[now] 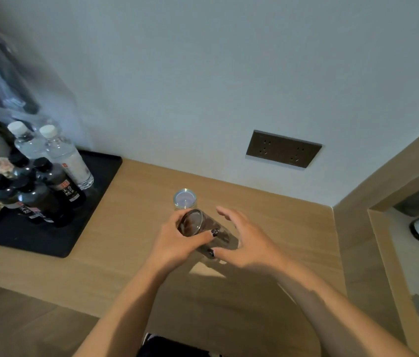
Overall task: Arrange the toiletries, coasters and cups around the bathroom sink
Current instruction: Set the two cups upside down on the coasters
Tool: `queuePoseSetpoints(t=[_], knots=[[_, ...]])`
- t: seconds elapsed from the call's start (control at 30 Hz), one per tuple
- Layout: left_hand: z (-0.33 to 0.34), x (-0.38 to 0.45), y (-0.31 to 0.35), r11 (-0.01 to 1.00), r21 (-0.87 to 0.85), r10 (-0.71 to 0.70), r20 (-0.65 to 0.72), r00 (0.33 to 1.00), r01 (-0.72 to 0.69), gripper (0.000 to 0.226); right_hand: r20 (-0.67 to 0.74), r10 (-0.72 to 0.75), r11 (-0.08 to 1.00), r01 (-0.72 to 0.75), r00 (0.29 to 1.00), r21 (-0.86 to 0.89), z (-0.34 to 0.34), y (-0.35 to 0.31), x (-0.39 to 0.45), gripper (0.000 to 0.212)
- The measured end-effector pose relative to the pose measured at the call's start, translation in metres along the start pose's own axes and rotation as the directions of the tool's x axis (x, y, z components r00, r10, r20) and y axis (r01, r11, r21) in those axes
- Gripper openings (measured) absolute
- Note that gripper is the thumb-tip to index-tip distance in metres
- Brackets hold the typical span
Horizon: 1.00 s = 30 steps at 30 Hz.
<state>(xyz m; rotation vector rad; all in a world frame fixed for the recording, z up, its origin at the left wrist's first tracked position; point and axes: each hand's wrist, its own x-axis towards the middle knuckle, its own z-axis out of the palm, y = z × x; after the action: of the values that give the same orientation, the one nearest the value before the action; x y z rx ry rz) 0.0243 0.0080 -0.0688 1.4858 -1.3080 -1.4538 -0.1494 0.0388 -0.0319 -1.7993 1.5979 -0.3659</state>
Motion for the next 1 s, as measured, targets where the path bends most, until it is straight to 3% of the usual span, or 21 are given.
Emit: queuePoseSetpoints(t=[0.23,0.53,0.67,0.87,1.0], knots=[[-0.012,0.021,0.044,0.989,-0.148,-0.018,0.084,0.996,0.031,0.020,-0.207,0.002,0.994,0.021,0.978,0.110,-0.001,-0.029,0.022,0.091],[-0.046,0.067,0.058,0.997,-0.075,-0.001,0.243,0.970,0.020,0.028,-0.411,0.190,0.952,-0.065,0.892,0.299,0.026,-0.057,0.058,0.077],[-0.060,0.088,0.041,0.997,-0.067,0.065,0.321,0.945,-0.045,0.032,-0.387,0.408,0.818,-0.143,0.827,0.557,0.036,-0.063,0.065,0.065],[-0.069,0.131,-0.012,0.981,-0.019,0.193,0.135,0.972,-0.192,0.035,-0.330,0.662,0.600,-0.211,0.673,0.772,0.050,-0.056,0.059,0.044],[-0.065,0.146,-0.038,0.980,0.100,0.147,0.204,0.968,-0.170,0.049,-0.258,0.766,0.430,-0.172,0.589,0.886,0.059,-0.052,0.052,0.029]])
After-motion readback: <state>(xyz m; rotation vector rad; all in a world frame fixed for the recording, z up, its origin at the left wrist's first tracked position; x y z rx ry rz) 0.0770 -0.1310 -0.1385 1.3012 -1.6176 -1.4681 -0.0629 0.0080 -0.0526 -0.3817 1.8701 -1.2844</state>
